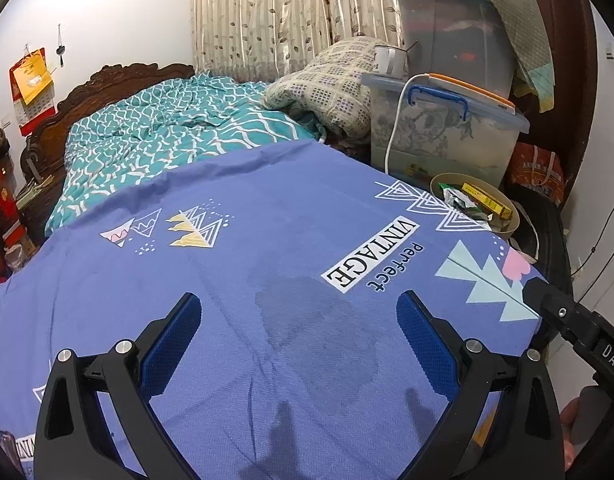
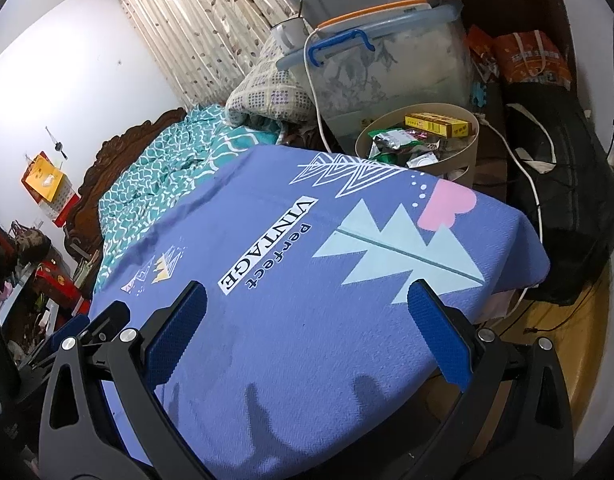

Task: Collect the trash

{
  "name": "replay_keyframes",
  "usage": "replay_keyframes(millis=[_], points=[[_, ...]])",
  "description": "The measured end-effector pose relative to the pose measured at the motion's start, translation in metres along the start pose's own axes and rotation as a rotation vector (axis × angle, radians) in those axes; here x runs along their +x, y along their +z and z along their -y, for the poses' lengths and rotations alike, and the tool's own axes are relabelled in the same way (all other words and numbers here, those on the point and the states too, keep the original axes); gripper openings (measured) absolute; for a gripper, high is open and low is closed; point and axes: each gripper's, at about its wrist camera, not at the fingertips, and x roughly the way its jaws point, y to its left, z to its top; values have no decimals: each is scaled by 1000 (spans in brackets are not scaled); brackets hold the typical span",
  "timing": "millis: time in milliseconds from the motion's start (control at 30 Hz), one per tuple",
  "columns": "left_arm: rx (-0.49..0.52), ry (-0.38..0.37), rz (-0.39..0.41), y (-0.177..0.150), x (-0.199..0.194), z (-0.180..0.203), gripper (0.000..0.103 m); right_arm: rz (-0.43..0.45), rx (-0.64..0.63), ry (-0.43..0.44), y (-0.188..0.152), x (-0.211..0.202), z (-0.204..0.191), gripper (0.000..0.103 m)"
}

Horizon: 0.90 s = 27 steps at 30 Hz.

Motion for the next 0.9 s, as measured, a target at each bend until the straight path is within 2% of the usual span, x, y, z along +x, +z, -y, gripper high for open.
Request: replay_keyframes(millis=[133,433,900], points=[[-11,-15,-1,0,0,-1,94,-9,-7,3,-1,2,-1,100],[-27,2,-21,0,5,-7,94,-13,-11,3,-4,0,-4,100],[-37,-3,-7,2,2,-11,94,-27,-14,4,-7,2,-7,99]])
